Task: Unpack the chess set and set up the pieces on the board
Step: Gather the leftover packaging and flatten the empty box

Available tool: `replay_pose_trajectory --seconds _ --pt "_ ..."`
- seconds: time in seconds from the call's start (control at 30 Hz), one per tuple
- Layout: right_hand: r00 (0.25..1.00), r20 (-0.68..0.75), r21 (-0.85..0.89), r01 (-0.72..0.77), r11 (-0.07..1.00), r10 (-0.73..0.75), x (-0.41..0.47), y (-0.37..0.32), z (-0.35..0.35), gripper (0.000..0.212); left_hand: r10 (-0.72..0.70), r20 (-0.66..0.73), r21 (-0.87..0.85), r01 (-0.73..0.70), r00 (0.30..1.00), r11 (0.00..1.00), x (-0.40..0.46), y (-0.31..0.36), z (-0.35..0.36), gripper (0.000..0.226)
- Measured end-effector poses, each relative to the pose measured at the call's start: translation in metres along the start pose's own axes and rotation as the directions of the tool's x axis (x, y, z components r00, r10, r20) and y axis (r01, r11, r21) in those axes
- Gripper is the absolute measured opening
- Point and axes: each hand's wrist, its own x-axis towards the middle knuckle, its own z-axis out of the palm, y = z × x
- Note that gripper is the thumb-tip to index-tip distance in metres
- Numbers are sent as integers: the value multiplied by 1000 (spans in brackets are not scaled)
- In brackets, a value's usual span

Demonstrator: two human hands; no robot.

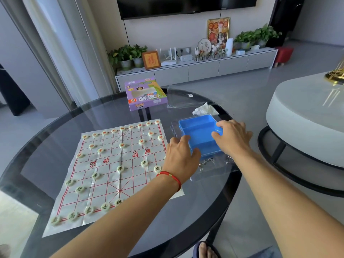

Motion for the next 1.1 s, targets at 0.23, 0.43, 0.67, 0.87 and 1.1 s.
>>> replay_pose_trajectory --seconds 0.23,0.43,0.67,0.87,1.1 --pt "964 98 11 -250 968 247 -4 12 -9 43 -299 8 -344 283 954 895 25 17 -2 51" --pt "978 145 244 -183 952 151 -14 27 -46 39 -496 205 -692 484 843 536 40 19 -10 35" --pt "961 268 883 -276 379 74 -27 19 -98 27 -352 345 -862 442 870 248 50 13 -53 32" --pt "879 469 883 -465 -63 85 -23 -14 -65 77 -328 309 -917 371 893 148 88 7 -90 28" --pt "910 411 871 -375 -318 53 5 -77 -19 31 -365 256 -872 377 895 312 131 -19 -87 43"
